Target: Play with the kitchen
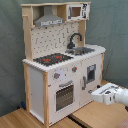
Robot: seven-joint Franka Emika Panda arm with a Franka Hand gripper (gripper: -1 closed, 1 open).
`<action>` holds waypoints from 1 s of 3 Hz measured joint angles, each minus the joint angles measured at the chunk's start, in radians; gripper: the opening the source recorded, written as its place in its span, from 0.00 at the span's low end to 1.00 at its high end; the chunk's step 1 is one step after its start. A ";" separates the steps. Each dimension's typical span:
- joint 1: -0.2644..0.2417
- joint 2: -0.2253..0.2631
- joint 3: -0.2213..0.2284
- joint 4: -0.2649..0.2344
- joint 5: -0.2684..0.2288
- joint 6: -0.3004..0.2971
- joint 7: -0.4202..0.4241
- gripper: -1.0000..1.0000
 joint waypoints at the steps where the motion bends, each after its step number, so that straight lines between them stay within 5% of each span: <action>1: -0.016 -0.001 -0.049 0.037 -0.001 0.001 -0.079 1.00; 3: -0.029 0.001 -0.199 0.041 -0.001 -0.002 -0.227 1.00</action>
